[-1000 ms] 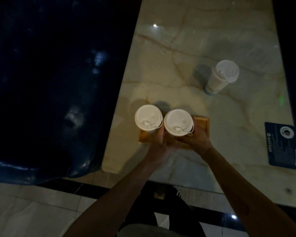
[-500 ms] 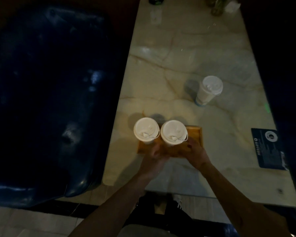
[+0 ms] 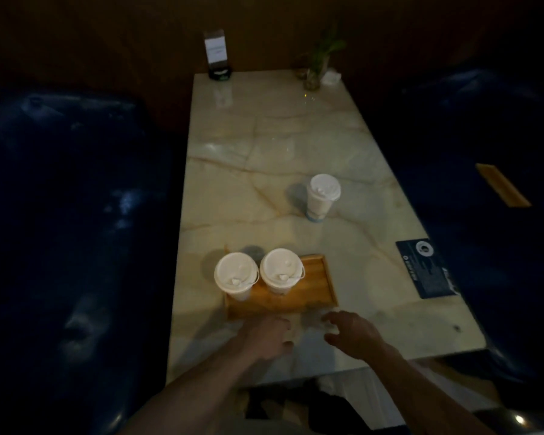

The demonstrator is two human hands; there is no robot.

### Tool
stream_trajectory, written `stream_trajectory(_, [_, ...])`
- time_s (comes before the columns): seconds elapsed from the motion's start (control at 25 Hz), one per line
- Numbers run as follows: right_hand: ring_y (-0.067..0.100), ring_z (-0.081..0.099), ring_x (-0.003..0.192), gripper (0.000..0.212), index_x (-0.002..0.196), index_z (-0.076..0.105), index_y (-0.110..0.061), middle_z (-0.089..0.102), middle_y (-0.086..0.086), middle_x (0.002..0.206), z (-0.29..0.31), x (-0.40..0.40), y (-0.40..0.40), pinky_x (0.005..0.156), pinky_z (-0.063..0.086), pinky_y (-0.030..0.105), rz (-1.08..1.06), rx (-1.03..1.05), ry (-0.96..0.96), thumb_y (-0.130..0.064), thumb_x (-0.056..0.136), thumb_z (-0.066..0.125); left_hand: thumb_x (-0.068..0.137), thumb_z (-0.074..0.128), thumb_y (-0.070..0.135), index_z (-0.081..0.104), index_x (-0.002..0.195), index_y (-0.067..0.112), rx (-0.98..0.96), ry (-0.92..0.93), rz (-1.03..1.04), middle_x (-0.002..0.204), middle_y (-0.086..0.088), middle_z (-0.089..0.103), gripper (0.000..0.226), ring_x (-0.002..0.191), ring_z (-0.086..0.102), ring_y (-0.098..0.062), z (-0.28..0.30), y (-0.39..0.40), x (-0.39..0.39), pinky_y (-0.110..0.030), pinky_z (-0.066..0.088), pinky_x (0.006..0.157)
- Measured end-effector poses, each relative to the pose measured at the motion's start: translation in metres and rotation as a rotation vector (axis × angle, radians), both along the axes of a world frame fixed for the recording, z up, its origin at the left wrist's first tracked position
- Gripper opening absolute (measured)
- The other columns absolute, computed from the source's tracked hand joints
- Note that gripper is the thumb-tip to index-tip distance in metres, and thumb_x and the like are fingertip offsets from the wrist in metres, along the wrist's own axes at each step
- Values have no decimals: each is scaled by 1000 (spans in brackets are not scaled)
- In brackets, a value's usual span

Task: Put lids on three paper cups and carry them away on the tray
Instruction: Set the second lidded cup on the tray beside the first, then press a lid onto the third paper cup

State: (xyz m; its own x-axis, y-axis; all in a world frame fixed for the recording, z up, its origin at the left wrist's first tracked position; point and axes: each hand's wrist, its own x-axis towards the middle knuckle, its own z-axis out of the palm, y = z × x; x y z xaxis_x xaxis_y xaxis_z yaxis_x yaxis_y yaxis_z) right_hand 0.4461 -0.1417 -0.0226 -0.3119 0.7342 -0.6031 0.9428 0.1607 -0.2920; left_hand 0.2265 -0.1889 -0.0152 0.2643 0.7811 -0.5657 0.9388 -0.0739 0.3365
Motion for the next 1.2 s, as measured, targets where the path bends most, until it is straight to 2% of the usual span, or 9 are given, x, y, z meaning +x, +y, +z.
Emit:
stream_trajectory(0.28, [16,54,131,53,144,48,-29,56,-2,145,-1,62,47,102,43,26,15,-52,-11,-41,94,60,99,50,38,60,126,16,88,4,-162,134,-9,60,37,121,57,-33,13,44,64,-41,48,94])
stream_trajectory(0.44, [16,55,129,51,144,48,-27,55,-1,146,-6,98,91,101,43,25,40,-65,-18,-39,95,59,94,53,40,64,116,19,150,-48,-100,126,-6,64,32,116,60,-31,25,82,99,-40,52,92])
stream_trajectory(0.56, [17,56,129,51,143,49,-24,56,1,146,-8,114,128,101,45,26,58,-54,-10,-38,95,59,96,53,34,64,118,13,228,-34,-68,127,-9,63,33,120,56,-29,35,120,117,-33,39,93])
stream_trajectory(0.68, [20,55,131,56,146,46,-20,55,6,146,-5,115,165,103,46,27,59,-37,43,-38,95,61,96,51,40,54,132,22,315,-8,22,138,-3,54,41,127,52,-26,46,162,117,-38,44,102])
stream_trajectory(0.84, [25,52,134,72,151,36,-22,51,8,149,1,100,211,104,43,29,-29,-42,162,-43,90,68,94,54,41,49,141,27,469,-17,148,146,4,49,49,132,50,-18,52,211,100,-36,43,104])
stream_trajectory(1.0, [28,53,132,89,153,30,-26,53,10,146,4,69,249,104,45,35,-170,-34,331,-43,80,79,87,65,37,53,139,26,658,4,218,144,2,51,55,131,52,-22,55,243,68,-38,47,99])
stream_trajectory(1.2, [27,49,135,104,153,30,-23,49,8,149,-4,30,279,104,40,32,-270,-31,540,-33,69,90,79,72,41,39,147,31,628,12,274,155,7,37,76,141,40,-17,45,272,34,-39,41,108])
